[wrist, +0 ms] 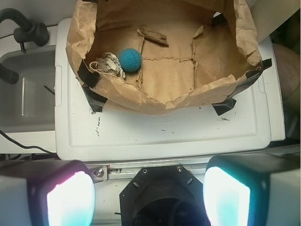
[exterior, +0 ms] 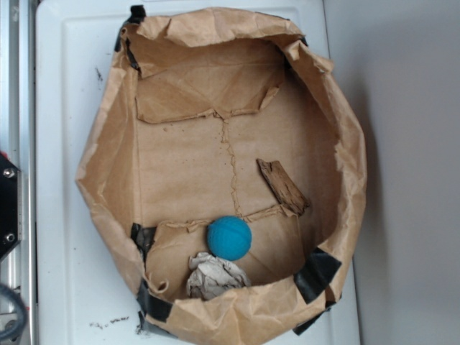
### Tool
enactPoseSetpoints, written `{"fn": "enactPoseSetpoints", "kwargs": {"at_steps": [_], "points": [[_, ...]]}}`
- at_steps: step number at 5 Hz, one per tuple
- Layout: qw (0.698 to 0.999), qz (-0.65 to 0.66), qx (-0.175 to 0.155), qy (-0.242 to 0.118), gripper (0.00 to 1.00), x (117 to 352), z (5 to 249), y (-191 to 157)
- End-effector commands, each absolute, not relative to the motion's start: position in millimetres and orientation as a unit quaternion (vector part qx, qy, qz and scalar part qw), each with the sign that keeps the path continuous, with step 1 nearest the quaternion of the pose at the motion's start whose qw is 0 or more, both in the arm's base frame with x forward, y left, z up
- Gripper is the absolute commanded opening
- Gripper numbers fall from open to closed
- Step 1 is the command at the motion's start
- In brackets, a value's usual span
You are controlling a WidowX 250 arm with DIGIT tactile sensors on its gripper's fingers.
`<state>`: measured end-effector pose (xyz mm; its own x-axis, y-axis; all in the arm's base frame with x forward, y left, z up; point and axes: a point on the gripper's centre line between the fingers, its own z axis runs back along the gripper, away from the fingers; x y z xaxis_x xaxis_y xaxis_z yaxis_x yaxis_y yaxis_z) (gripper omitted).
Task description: Grab the white paper.
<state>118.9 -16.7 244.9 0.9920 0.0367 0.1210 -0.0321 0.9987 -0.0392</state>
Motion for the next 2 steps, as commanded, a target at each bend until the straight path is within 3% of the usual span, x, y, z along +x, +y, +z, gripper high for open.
{"fn": "enactPoseSetpoints", "kwargs": {"at_steps": [1, 2], "points": [[0.998, 0.017, -0.019, -0.061, 1.00, 118.9, 244.9, -16.7], [0.997, -0.004, -0.033, -0.069, 1.00, 132.9, 239.8, -17.5]]}}
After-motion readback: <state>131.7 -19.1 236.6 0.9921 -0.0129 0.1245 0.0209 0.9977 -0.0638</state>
